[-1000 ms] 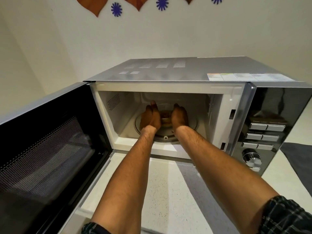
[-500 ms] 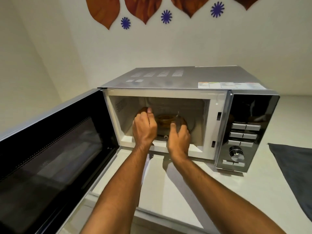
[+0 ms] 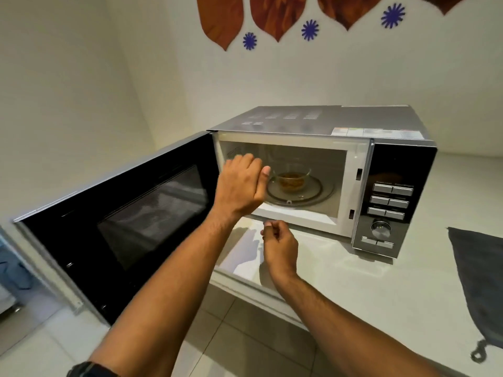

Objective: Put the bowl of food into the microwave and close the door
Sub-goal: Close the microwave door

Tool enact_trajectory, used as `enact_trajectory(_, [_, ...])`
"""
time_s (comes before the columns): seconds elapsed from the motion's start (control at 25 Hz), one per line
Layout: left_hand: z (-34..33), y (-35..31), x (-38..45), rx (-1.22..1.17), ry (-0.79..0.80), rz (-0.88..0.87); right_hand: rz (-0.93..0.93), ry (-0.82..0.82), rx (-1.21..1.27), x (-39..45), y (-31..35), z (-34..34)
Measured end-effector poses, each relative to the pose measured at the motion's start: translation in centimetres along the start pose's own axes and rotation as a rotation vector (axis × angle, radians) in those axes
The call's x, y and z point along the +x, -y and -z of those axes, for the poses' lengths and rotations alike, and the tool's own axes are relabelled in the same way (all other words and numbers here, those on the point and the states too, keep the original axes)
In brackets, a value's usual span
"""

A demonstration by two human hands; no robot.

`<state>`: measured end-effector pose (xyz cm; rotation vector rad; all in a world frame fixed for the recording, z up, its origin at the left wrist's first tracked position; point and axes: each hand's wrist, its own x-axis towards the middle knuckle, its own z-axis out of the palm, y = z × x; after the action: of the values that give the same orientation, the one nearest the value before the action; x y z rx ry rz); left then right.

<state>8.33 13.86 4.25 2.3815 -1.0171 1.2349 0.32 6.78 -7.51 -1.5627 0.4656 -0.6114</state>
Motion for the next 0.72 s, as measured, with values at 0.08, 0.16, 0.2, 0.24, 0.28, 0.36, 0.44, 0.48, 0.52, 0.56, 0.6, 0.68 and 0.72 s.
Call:
enact_trajectory(0.08, [2.9, 1.3, 1.1, 0.151, 0.051, -0.023, -0.047, 0.113, 0.02, -1.7, 0.2, -1.1])
enact_trajectory(0.16, [5.5, 3.0, 2.1, 0.235, 0.099, 0.002, -0.103, 0.209, 0.047, -3.0, 0.1, -2.5])
enact_trajectory(0.2, [6.6, 3.8, 2.6, 0.265, 0.122, 0.024, -0.142, 0.238, 0.064, -3.6, 0.0, -3.2])
enact_trajectory(0.24, [7.5, 4.6, 2.8, 0.297, 0.152, 0.053, -0.181, 0.267, 0.086, -4.0, 0.1, -3.9])
enact_trajectory(0.28, [8.3, 5.5, 3.0, 0.332, 0.196, 0.093, -0.219, 0.297, 0.112, -4.4, 0.1, -4.7])
enact_trajectory(0.36, [9.4, 6.9, 3.0, 0.404, 0.315, 0.195, -0.308, 0.368, 0.159, -4.8, 0.0, -6.3])
enact_trajectory(0.44, [10.4, 8.3, 2.7, 0.48, 0.423, 0.301, -0.396, 0.47, 0.161, -5.3, 0.3, -8.0])
enact_trajectory(0.48, [10.8, 8.7, 2.6, 0.503, 0.472, 0.349, -0.425, 0.525, 0.147, -5.5, 0.4, -8.8])
enact_trajectory(0.52, [11.2, 9.1, 2.5, 0.506, 0.522, 0.388, -0.445, 0.578, 0.129, -6.0, 0.6, -9.6])
enact_trajectory(0.56, [11.5, 9.3, 2.5, 0.49, 0.565, 0.411, -0.46, 0.618, 0.105, -6.4, 0.9, -10.3])
enact_trajectory(0.6, [11.7, 9.4, 2.5, 0.469, 0.598, 0.423, -0.474, 0.646, 0.082, -6.9, 1.2, -10.8])
enact_trajectory(0.68, [12.2, 9.2, 2.8, 0.455, 0.64, 0.428, -0.495, 0.687, 0.05, -7.7, 1.7, -11.6])
enact_trajectory(0.72, [12.4, 9.0, 3.0, 0.451, 0.661, 0.431, -0.506, 0.703, 0.045, -8.0, 1.9, -11.7])
